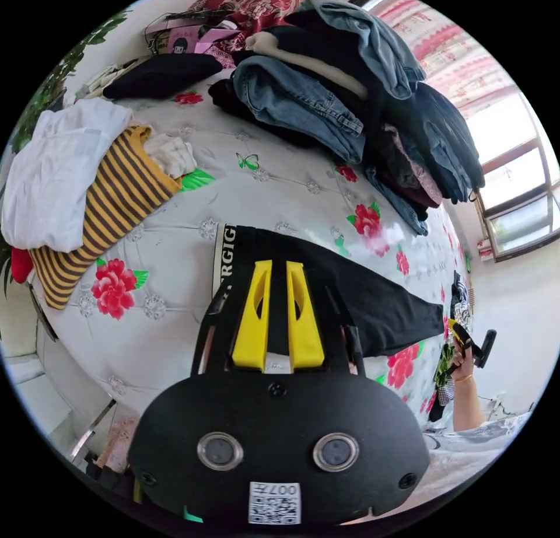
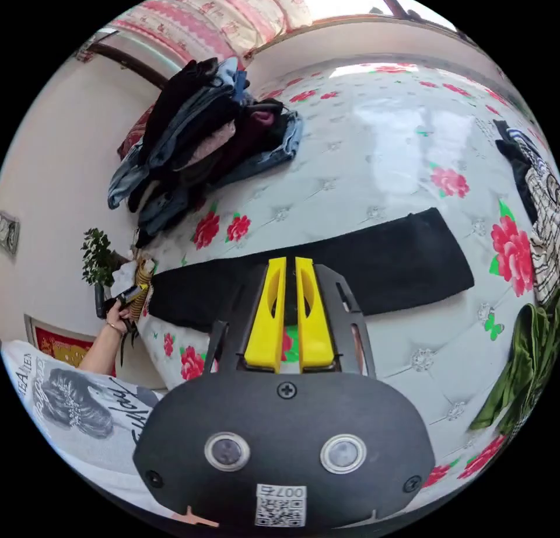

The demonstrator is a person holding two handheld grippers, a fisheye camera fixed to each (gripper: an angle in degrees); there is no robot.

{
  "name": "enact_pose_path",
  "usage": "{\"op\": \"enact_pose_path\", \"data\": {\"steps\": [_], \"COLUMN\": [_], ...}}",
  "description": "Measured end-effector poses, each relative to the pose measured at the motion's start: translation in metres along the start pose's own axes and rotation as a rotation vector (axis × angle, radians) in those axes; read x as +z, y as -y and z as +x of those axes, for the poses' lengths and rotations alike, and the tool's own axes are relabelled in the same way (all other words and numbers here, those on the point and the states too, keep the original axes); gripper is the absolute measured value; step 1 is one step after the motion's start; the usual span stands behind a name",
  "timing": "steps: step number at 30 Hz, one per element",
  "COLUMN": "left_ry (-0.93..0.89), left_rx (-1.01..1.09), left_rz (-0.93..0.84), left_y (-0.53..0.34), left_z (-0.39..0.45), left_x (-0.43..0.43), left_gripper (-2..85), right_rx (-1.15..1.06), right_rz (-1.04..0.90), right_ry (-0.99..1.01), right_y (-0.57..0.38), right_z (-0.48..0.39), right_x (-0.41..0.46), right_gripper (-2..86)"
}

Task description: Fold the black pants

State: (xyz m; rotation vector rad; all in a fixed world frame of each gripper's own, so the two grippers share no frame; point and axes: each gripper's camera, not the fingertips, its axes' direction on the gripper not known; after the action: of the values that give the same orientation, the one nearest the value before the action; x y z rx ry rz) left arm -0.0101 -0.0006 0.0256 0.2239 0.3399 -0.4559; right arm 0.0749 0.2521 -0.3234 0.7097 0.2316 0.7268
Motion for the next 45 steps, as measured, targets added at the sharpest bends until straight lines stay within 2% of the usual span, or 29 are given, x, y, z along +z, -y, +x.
{"op": "enact_pose_path", "data": {"steps": [4, 7, 10, 12, 13, 15, 18, 21, 23, 26, 28, 31, 34, 38, 42, 45], "left_ry": [0.016, 0.085, 0.203, 0.254, 0.285, 0.41, 0.396, 0.357, 0.351, 0.255, 0.172, 0.064, 0.045, -0.047, -0.058, -0.099], "left_rx": [0.093, 0.161, 0.193, 0.273, 0.297, 0.335, 0.267, 0.162, 0.175, 0.312, 0.412, 0.482, 0.405, 0.245, 0.079, -0.127], "left_rz": [-0.066, -0.193, -0.202, -0.223, -0.224, -0.235, -0.222, -0.195, -0.123, -0.013, 0.007, -0.051, -0.192, -0.218, -0.159, -0.086], "left_y": [-0.026, -0.031, -0.031, -0.032, -0.034, -0.039, -0.047, -0.058, -0.069, -0.084, -0.09, -0.092, -0.09, -0.09, -0.086, -0.093], "left_z": [0.021, 0.038, 0.05, 0.057, 0.059, 0.054, 0.031, 0.016, 0.025, 0.068, 0.098, 0.132, 0.13, 0.089, 0.036, -0.023], "left_x": [0.017, 0.058, 0.071, 0.073, 0.073, 0.07, 0.06, 0.04, 0.019, -0.006, -0.003, 0.03, 0.075, 0.077, 0.042, 0.013], "left_gripper": [6.2, 6.0, 0.3, -0.5, -0.7, -0.8, -0.6, 0.6, 2.6, 5.0, 5.5, 6.1, 3.9, -0.1, 1.0, 3.9], "right_rx": [-0.25, -0.384, -0.516, -0.572, -0.611, -0.629, -0.604, -0.515, -0.405, -0.12, 0.165, 0.464, 0.63, 0.736, 0.856, 0.717], "right_rz": [-0.204, -0.29, -0.367, -0.426, -0.395, -0.433, -0.482, -0.484, -0.391, -0.142, 0.054, 0.245, 0.314, 0.421, 0.446, 0.45], "right_ry": [0.156, 0.189, 0.153, 0.055, 0.035, 0.072, 0.161, 0.129, 0.117, 0.097, 0.046, 0.075, 0.152, 0.271, 0.347, 0.338], "right_y": [-0.043, -0.051, -0.053, -0.06, -0.068, -0.079, -0.102, -0.11, -0.101, -0.079, -0.075, -0.088, -0.097, -0.103, -0.094, -0.067], "right_z": [-0.076, -0.127, -0.167, -0.178, -0.179, -0.175, -0.164, -0.144, -0.116, -0.029, 0.062, 0.157, 0.205, 0.227, 0.245, 0.221], "right_x": [0.064, 0.105, 0.143, 0.166, 0.168, 0.165, 0.156, 0.135, 0.102, 0.026, -0.03, -0.074, -0.076, -0.068, -0.06, -0.08], "right_gripper": [1.3, 1.6, 1.3, 0.7, 0.4, 0.1, 0.0, 0.2, 0.6, 2.2, 3.5, 5.3, 7.0, 5.9, 1.5, 0.4]}}
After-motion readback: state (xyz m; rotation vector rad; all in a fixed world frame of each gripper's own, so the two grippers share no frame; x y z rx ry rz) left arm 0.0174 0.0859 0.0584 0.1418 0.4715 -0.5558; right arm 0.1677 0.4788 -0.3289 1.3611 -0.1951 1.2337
